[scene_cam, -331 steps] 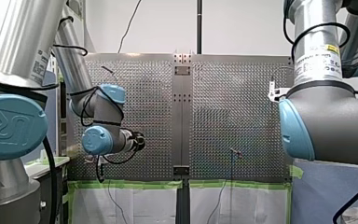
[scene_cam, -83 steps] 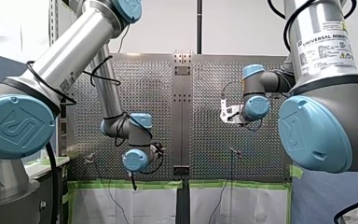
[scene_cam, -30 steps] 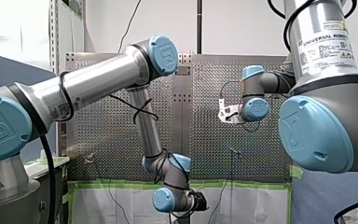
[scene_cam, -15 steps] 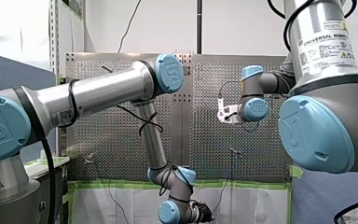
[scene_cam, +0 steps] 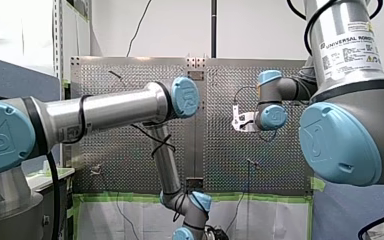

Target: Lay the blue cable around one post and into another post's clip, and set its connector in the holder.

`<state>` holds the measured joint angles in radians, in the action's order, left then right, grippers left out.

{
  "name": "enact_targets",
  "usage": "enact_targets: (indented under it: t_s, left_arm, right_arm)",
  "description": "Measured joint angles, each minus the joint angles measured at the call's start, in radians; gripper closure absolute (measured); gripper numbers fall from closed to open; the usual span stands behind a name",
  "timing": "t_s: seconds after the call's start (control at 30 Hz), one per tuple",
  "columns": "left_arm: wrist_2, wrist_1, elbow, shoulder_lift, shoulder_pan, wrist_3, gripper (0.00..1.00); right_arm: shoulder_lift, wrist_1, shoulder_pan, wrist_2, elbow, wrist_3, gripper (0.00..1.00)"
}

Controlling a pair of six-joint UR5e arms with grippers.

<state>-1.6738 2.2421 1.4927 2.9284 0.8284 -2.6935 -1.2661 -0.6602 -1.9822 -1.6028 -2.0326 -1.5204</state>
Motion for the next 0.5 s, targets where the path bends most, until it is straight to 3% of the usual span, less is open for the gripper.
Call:
enact_targets:
  t_s: [0.5]
  left_arm:
    - [0.032, 0.009, -0.13, 0.129, -0.001, -0.115, 0.01]
  right_arm:
    - [0.002, -0.016, -0.005, 0.003, -0.001, 0.0, 0.02]
